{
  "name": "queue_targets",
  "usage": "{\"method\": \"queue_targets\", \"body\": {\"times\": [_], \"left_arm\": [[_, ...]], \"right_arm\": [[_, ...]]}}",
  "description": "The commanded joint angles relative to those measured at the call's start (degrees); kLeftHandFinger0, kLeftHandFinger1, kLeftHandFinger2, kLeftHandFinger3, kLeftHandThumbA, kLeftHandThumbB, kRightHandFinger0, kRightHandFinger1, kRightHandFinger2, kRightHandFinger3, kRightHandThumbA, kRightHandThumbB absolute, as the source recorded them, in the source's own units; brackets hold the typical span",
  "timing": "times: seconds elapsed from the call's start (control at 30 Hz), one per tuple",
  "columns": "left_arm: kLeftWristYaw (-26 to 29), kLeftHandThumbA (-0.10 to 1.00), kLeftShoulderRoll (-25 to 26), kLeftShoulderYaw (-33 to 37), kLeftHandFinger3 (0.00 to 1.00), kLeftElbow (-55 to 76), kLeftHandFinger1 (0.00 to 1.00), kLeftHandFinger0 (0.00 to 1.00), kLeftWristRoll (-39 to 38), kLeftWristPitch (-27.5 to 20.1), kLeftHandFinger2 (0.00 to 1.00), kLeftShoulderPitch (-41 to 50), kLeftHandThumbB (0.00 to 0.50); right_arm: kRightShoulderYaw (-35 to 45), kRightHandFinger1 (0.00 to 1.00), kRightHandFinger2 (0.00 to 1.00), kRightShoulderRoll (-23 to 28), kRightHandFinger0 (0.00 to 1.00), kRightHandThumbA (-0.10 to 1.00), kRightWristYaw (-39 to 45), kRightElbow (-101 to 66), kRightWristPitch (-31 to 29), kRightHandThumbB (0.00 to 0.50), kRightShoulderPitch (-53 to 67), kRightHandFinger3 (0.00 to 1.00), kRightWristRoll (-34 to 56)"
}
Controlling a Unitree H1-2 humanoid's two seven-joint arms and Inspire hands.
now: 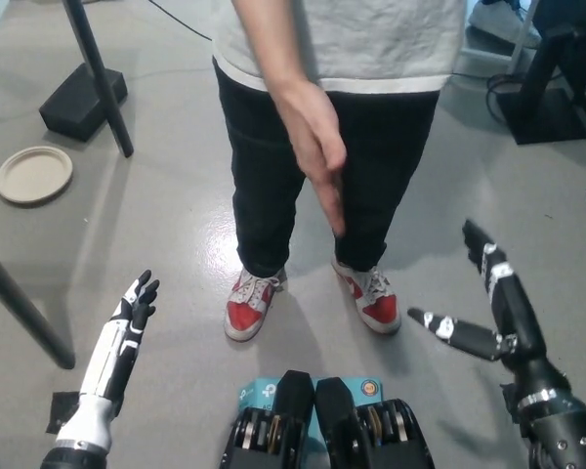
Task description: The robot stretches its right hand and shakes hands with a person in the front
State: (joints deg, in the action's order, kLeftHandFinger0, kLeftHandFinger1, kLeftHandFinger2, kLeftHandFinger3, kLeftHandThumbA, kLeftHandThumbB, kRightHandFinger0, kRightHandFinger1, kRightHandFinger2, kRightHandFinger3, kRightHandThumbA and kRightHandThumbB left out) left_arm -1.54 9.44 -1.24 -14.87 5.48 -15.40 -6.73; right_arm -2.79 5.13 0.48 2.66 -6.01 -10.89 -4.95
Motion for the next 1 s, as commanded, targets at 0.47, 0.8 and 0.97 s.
{"method": "queue_targets", "body": {"times": [0.47, 0.8, 0.97], "left_arm": [[0.7, 1.0, 0.4, -1.1, 1.0, 0.3, 1.0, 1.0, -1.3, -3.8, 1.0, -0.9, 0.09], [0.6, 1.0, 0.3, -1.5, 1.0, 0.7, 1.0, 1.0, -1.6, -3.4, 1.0, -1.6, 0.108], [0.9, 1.0, 0.5, -1.6, 1.0, 1.1, 1.0, 1.0, -0.6, -3.6, 1.0, -2.0, 0.108]], "right_arm": [[-4.4, 1.0, 1.0, 2.0, 1.0, 1.0, 6.3, -20.5, 26.1, 0.364, -19.1, 1.0, -3.6], [-7.8, 1.0, 1.0, -0.2, 1.0, 1.0, 4.7, -1.6, 24.0, 0.349, -30.3, 1.0, -6.5], [-7.7, 1.0, 1.0, -1.7, 1.0, 1.0, 5.0, 4.6, 25.2, 0.371, -33.4, 1.0, -5.6]]}}
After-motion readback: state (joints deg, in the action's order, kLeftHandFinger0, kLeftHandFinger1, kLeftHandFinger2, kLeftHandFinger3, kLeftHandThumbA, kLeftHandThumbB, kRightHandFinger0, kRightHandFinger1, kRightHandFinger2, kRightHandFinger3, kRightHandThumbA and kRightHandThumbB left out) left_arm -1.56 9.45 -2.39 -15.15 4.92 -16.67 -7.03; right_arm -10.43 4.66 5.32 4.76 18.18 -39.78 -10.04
